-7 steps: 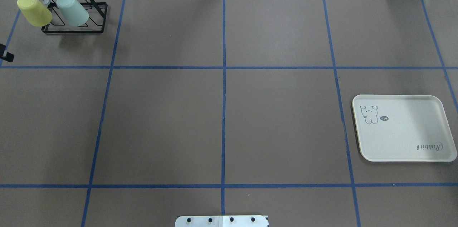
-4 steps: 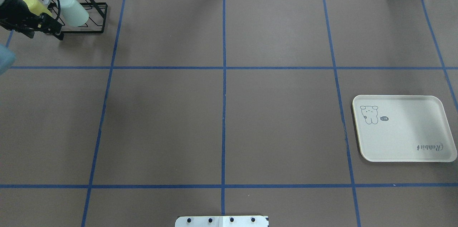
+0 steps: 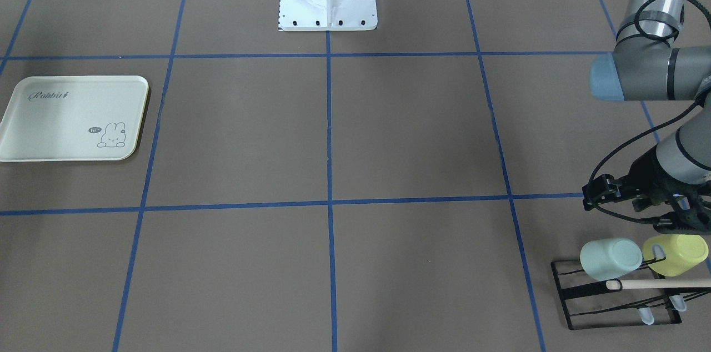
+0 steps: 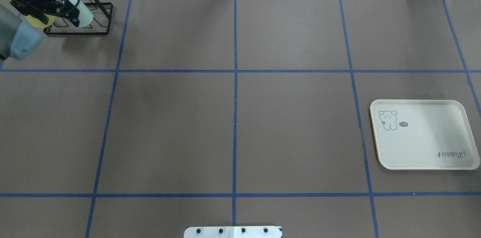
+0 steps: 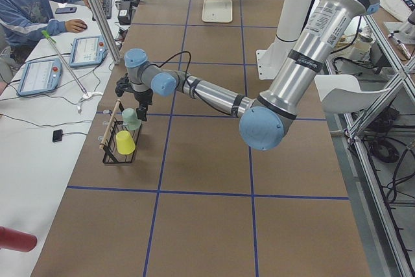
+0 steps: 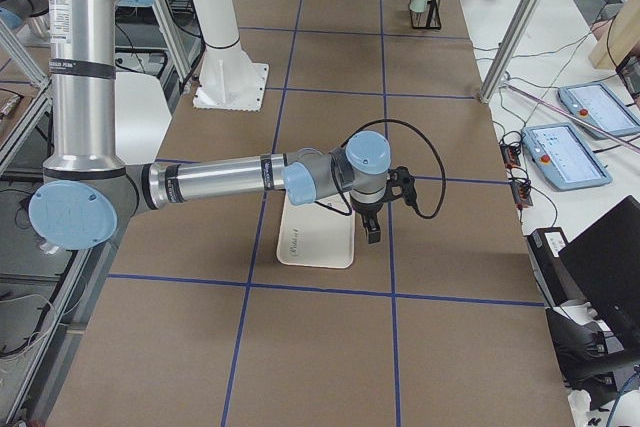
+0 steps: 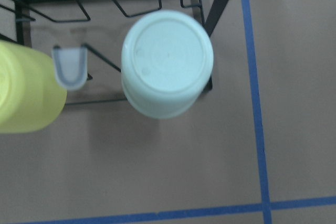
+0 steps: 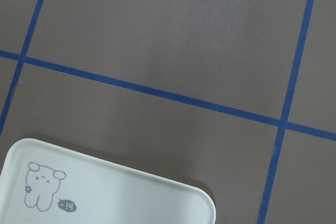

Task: Left arm grabs green cup and hands to right arm on tray

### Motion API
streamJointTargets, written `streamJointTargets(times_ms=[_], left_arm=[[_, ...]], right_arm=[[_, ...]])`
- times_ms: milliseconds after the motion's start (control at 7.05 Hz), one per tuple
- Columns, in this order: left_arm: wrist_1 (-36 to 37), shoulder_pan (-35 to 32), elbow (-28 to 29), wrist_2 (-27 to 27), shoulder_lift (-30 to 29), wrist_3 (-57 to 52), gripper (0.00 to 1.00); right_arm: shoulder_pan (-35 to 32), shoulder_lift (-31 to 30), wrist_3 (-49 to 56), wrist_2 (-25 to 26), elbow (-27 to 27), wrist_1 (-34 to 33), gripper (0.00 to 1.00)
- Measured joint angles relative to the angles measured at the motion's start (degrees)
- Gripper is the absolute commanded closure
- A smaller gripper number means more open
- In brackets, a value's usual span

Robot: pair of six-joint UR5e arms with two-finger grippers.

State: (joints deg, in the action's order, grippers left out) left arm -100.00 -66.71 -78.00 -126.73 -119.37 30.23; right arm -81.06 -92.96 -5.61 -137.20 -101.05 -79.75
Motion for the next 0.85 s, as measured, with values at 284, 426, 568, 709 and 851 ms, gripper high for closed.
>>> streamJointTargets(times_ms=[284,426,568,709,851], left_arm=[[-3.7,0.0,6.3,0.5,-3.1,-0.1,0.01],[-4.9,0.0,8.3,0.5,-3.8,-0.2,0.01],[-5.7,0.0,9.2,0.9,-4.2,-0.2,0.01],[-6.1,0.1,9.6,2.0,-4.6,-0.2,0.01],[-6.3,0.1,9.8,3.6,-5.1,-0.2,0.01]], right_arm=[[0.0,-0.1,0.0,0.1,0.0,0.1,0.0],[0.0,-0.1,0.0,0.1,0.1,0.1,0.0],[0.0,-0.1,0.0,0.1,0.1,0.1,0.0],[0.0,-0.1,0.0,0.2,0.1,0.1,0.0],[0.0,-0.1,0.0,0.1,0.1,0.1,0.0]])
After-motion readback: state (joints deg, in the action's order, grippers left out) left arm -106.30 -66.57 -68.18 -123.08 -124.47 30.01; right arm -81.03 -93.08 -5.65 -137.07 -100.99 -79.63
